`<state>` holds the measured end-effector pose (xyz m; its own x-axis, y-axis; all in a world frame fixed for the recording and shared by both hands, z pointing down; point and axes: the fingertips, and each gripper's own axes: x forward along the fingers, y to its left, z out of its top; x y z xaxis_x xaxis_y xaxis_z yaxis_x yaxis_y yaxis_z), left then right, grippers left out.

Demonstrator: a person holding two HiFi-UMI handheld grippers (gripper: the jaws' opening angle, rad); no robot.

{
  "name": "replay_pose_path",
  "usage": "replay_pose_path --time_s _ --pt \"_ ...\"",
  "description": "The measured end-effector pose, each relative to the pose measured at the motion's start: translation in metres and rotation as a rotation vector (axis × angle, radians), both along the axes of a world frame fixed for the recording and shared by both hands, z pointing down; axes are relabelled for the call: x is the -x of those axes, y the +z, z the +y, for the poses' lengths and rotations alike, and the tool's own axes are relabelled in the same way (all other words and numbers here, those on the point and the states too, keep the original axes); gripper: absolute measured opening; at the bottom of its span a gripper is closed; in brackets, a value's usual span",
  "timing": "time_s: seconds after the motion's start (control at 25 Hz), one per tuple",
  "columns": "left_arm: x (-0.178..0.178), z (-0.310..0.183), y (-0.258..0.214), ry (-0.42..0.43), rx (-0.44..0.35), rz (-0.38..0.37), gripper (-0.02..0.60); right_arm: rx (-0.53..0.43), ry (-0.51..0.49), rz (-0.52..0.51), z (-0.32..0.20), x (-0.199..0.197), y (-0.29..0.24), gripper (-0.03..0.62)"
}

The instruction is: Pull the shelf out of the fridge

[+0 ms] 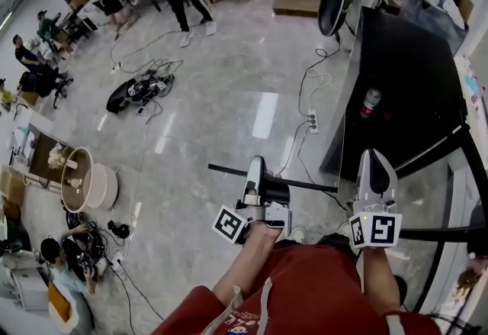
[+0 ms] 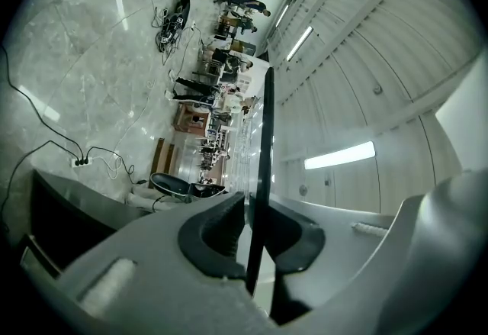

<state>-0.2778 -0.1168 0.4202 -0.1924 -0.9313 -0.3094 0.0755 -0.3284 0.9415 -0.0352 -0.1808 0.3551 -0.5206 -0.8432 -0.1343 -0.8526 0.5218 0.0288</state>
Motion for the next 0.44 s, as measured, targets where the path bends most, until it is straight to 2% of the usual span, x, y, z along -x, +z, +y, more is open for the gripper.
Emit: replay_pose_path --time_s 0.44 --pt "0.0012 -0.0004 -0.0044 0.002 -0.012 0.007 0.029 -0.018 0.006 0.011 -0.0007 -0.0031 -0.0062 -0.002"
